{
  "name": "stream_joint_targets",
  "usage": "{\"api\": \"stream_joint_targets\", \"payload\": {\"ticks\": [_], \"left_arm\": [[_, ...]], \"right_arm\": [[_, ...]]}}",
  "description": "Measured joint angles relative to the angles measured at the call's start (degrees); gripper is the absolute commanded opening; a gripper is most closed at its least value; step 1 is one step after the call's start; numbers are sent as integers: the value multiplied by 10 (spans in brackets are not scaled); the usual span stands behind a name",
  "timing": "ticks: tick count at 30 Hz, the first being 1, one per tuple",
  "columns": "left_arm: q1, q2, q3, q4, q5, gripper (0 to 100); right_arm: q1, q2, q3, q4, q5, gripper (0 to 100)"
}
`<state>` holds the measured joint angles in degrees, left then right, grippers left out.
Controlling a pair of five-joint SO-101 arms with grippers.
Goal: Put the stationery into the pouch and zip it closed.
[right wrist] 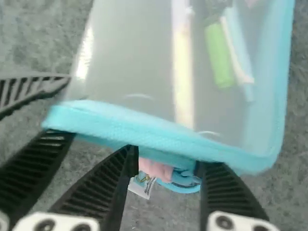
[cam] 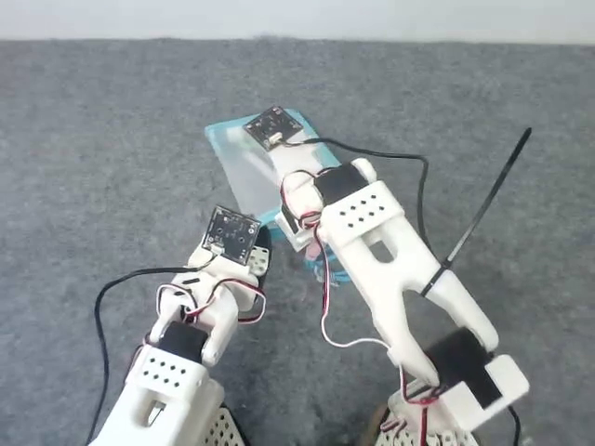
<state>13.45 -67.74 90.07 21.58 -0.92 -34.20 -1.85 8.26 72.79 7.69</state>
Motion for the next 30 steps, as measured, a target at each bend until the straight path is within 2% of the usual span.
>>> {"api": "stream_joint_targets", "payload": {"ticks": [8, 16, 19, 21, 25, 30], "left_arm": [[12, -1, -10, -1, -1, 12], [14, -1, -9, 0, -5, 12], [4, -1, -11, 2, -5, 12], [-25, -1, -27, 17, -5, 12], [-85, -1, -65, 76, -5, 12], [-96, -1, -76, 90, -5, 12]], "right_arm": [[-1, -185, 38, 42, 63, 258], [1, -400, 253, 29, 192, 263], [3, -444, 349, -15, 267, 263], [24, -463, 397, -55, 308, 263], [95, -487, 475, -157, 352, 263], [119, -491, 548, -249, 403, 263]]}}
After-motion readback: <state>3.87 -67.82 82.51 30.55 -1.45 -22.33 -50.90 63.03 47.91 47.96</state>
